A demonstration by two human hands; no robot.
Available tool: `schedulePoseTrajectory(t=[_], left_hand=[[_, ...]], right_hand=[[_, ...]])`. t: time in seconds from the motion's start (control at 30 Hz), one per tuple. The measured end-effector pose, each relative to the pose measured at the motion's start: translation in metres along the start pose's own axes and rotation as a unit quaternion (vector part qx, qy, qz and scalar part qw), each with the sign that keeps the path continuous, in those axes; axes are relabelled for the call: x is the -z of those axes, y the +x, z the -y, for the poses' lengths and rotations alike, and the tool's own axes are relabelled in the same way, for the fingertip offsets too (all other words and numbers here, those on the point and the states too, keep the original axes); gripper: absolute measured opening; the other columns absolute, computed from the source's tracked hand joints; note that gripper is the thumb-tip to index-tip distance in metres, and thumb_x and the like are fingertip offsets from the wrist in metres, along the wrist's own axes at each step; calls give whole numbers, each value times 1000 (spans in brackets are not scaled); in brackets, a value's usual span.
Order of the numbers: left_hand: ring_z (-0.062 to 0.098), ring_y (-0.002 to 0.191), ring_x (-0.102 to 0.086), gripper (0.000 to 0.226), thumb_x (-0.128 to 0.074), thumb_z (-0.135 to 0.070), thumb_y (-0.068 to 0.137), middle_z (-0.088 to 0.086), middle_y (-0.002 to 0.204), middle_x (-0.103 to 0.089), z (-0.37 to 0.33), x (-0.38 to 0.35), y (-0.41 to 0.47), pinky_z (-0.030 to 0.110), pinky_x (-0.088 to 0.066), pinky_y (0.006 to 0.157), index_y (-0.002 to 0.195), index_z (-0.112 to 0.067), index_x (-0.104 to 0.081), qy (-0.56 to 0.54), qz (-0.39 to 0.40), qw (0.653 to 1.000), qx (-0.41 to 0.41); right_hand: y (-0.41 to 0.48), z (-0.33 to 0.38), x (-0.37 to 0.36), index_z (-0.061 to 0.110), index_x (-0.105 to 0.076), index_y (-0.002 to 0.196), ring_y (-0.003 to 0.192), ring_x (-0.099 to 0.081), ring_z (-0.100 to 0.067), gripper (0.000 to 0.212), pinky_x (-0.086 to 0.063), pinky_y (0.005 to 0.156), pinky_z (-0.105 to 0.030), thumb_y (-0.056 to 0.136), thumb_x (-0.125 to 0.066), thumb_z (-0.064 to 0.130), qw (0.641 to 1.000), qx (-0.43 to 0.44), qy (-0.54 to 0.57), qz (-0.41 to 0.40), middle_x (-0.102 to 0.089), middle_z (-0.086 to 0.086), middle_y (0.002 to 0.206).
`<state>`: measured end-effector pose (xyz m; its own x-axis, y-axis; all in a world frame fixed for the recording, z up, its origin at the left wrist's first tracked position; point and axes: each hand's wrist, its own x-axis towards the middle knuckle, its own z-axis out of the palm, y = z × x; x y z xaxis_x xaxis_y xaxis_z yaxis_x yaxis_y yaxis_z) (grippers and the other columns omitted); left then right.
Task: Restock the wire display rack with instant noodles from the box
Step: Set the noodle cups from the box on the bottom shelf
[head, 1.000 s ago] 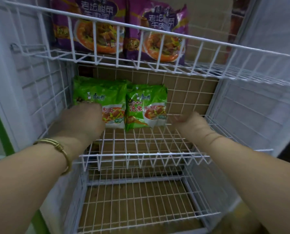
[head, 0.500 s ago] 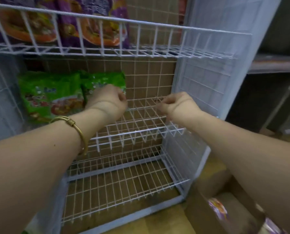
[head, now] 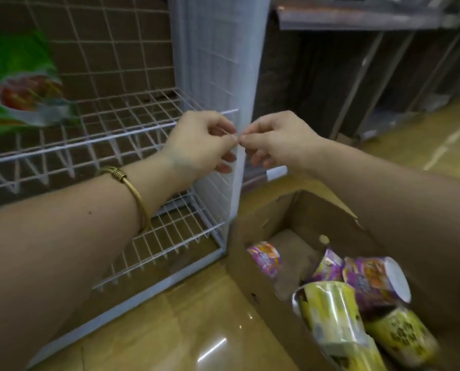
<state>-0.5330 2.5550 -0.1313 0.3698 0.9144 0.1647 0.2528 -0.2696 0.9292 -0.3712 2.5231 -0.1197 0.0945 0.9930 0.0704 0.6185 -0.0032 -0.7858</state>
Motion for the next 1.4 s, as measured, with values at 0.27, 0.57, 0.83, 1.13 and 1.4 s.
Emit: schedulePoseTrajectory(t=[0.27, 0.57, 0.83, 1.13, 1.4], left_hand=[[23, 78, -61, 24, -63, 1, 91, 8, 90, -66, 53, -120, -8, 29, -55, 58, 111, -12, -66, -51, 131, 981, 137], [26, 78, -60, 22, -66, -10, 92, 16, 88, -62, 103, -211, -40, 41, -55, 74, 113, -8, -63, 6, 242, 930, 277], [22, 59, -42, 9, -61, -18, 95, 11, 75, -45, 116, -245, -55, 25, -44, 56, 93, -11, -56, 66, 263, 903, 333], [32, 81, -57, 31, -57, -35, 98, 12, 85, -47, 125, -262, -69, 46, -52, 74, 112, -11, -44, 38, 258, 867, 424], [25, 83, -61, 28, -52, -40, 99, 7, 90, -60, 114, -255, -56, 37, -51, 70, 107, -14, -59, -94, 161, 884, 429]], right_hand=[[-39, -111, 25, 8, -70, 101, 74, -65, -18, 13, -50, 60, -27, 92, -68, 18, 990, -127, 39, 41, -70, -11, 85], [-115, -207, 30, 12, -70, 105, 82, -69, -16, 18, -57, 66, -31, 92, -68, 24, 962, -261, 55, 52, -71, -11, 94], [-155, -243, 29, 16, -73, 93, 73, -61, -16, 16, -51, 61, -26, 90, -70, 31, 946, -320, -32, 47, -65, -1, 81], [-171, -256, 9, 35, -31, 149, 95, -67, -27, 73, -62, 77, -48, 89, -72, 35, 895, -430, 23, 120, -60, -6, 115], [-166, -254, 22, 23, -46, 123, 88, -72, -30, 57, -62, 71, -49, 80, -82, 12, 904, -404, 136, 11, -63, -15, 109]])
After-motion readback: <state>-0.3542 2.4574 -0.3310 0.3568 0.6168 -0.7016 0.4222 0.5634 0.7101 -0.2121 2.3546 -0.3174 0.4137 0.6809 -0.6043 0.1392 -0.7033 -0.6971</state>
